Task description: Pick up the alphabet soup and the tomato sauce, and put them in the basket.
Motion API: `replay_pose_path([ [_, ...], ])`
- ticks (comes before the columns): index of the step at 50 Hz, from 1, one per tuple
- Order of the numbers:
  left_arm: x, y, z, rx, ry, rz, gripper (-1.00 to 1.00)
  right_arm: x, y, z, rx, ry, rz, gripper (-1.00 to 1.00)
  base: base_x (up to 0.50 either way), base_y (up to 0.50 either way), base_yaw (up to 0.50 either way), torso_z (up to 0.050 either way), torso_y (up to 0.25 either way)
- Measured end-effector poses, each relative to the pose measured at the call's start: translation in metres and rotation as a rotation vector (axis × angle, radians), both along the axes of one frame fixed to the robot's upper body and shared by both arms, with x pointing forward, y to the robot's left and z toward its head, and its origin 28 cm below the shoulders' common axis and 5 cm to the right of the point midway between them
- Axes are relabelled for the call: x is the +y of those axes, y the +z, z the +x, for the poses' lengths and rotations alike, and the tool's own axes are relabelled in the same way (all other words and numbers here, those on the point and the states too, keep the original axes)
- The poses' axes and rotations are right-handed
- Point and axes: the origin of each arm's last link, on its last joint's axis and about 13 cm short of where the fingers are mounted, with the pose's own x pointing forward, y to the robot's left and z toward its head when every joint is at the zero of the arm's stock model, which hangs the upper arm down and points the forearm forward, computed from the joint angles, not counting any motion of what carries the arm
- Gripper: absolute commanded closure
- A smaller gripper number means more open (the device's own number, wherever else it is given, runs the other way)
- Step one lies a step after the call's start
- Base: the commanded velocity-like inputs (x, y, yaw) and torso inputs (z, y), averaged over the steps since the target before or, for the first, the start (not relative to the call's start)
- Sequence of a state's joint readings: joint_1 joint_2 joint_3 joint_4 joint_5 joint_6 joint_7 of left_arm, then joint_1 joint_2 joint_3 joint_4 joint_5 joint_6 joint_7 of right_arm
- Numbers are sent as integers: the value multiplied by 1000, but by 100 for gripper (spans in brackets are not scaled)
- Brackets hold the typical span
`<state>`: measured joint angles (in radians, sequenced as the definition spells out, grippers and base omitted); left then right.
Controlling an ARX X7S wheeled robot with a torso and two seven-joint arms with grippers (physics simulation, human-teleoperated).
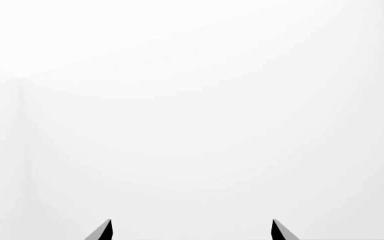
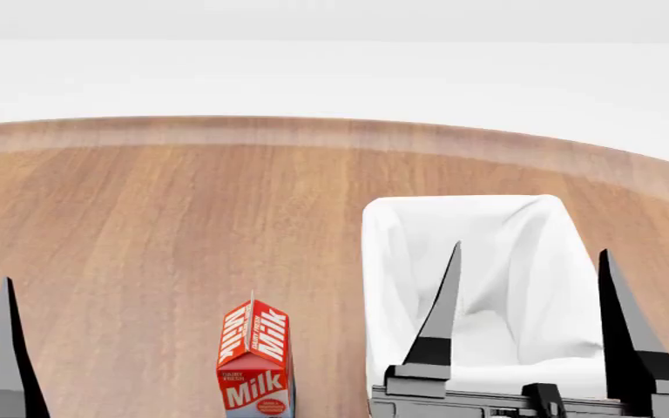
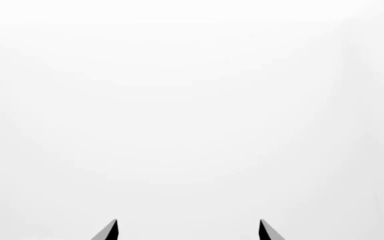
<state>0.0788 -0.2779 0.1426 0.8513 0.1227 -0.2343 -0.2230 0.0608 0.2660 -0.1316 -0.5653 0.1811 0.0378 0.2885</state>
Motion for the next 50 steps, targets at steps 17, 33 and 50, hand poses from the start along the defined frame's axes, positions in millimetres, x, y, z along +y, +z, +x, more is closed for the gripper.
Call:
replay_pose_path([
  [17, -3, 4, 4, 2, -5, 7, -100, -9, 92, 22, 295, 121, -17, -100, 0, 0, 0, 0, 0],
  [33, -4, 7, 5, 7, -4, 17, -100, -3, 89, -4, 688, 86, -257, -100, 0, 0, 0, 0, 0],
  [50, -4, 8, 4, 7, -3, 21, -100, -7, 25, -45, 1011, 115, -398, -100, 0, 0, 0, 0, 0],
])
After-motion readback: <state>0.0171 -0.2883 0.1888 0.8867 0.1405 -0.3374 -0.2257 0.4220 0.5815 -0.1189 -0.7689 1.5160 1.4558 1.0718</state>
